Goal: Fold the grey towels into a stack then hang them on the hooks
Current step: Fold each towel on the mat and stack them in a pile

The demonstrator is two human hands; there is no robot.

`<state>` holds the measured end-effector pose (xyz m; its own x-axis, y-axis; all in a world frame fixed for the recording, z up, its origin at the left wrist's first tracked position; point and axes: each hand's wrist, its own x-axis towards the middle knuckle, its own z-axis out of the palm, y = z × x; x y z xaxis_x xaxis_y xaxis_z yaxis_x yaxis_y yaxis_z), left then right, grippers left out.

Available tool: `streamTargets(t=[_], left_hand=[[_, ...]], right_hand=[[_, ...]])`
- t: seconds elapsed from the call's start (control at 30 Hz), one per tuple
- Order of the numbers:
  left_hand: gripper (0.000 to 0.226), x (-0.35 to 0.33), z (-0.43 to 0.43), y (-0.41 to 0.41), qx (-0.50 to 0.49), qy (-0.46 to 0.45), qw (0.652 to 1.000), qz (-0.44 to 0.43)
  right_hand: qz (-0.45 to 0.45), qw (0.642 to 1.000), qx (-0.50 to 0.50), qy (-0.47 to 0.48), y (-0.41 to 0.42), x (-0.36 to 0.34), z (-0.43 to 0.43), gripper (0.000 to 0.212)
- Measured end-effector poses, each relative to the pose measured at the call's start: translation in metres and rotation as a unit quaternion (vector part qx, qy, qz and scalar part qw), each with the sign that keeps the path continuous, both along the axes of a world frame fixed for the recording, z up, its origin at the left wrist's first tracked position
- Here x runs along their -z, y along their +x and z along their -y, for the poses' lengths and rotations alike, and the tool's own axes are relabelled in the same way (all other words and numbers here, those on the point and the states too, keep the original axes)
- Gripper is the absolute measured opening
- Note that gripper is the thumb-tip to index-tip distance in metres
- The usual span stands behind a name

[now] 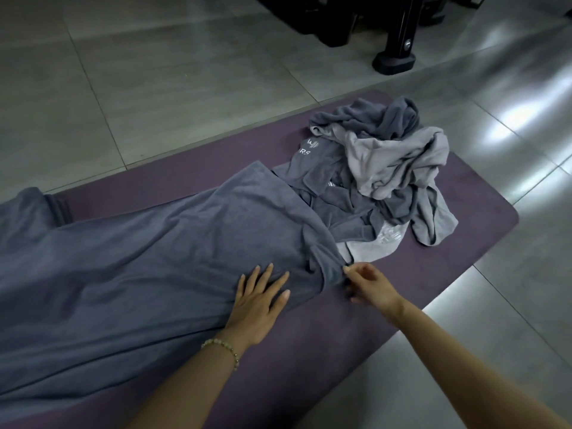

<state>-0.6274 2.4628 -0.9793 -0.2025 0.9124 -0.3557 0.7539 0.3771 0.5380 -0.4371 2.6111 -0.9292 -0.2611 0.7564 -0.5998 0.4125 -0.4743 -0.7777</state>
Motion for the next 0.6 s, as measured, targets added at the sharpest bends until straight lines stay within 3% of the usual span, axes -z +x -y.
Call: streamTargets(t=[0.1, 0.17, 0.23, 0.3, 0.33, 0.4, 0.47, 0.53, 0.6], left_hand=[[0.111, 0.0, -0.001, 0.004, 0.003, -0.012, 1.0, -0.009], [0.11, 0.0, -0.001, 0.004, -0.001, -0.01, 1.0, -0.014], [0.108, 0.0, 0.0, 0.003, -0.001, -0.006, 1.0, -0.017], [0.106, 0.0, 0.001, 0.003, -0.011, -0.001, 1.0, -0.007], [0.104, 0.0, 0.001, 0.002, -0.023, 0.007, 1.0, 0.003], [0.099, -0.003, 0.0, 0.0, -0.063, 0.031, 0.997, 0.023], [0.092, -0.005, -0.001, -0.005, -0.104, 0.058, 0.992, 0.033], [0.086, -0.006, -0.002, -0.009, -0.119, 0.076, 0.989, 0.039], [0.092, -0.005, -0.002, -0.008, -0.093, 0.06, 0.993, 0.04]], right_hand=[[0.046, 0.982, 0.023, 0.18, -0.024, 0.006, 0.008, 0.029], [0.066, 0.977, -0.06, 0.193, -0.046, 0.008, 0.011, 0.035], [0.178, 0.953, -0.156, 0.189, -0.063, 0.018, 0.013, 0.047], [0.265, 0.929, -0.161, 0.204, -0.075, 0.019, 0.016, 0.039], [0.242, 0.941, -0.128, 0.199, -0.077, 0.016, 0.016, 0.027], [0.033, 0.993, -0.031, 0.11, -0.077, 0.0, 0.016, 0.014], [-0.179, 0.983, 0.036, -0.013, -0.063, -0.014, 0.011, 0.007], [-0.186, 0.98, 0.061, -0.045, -0.038, -0.012, 0.003, 0.019], [-0.08, 0.991, 0.107, -0.023, -0.011, 0.001, 0.005, 0.014]])
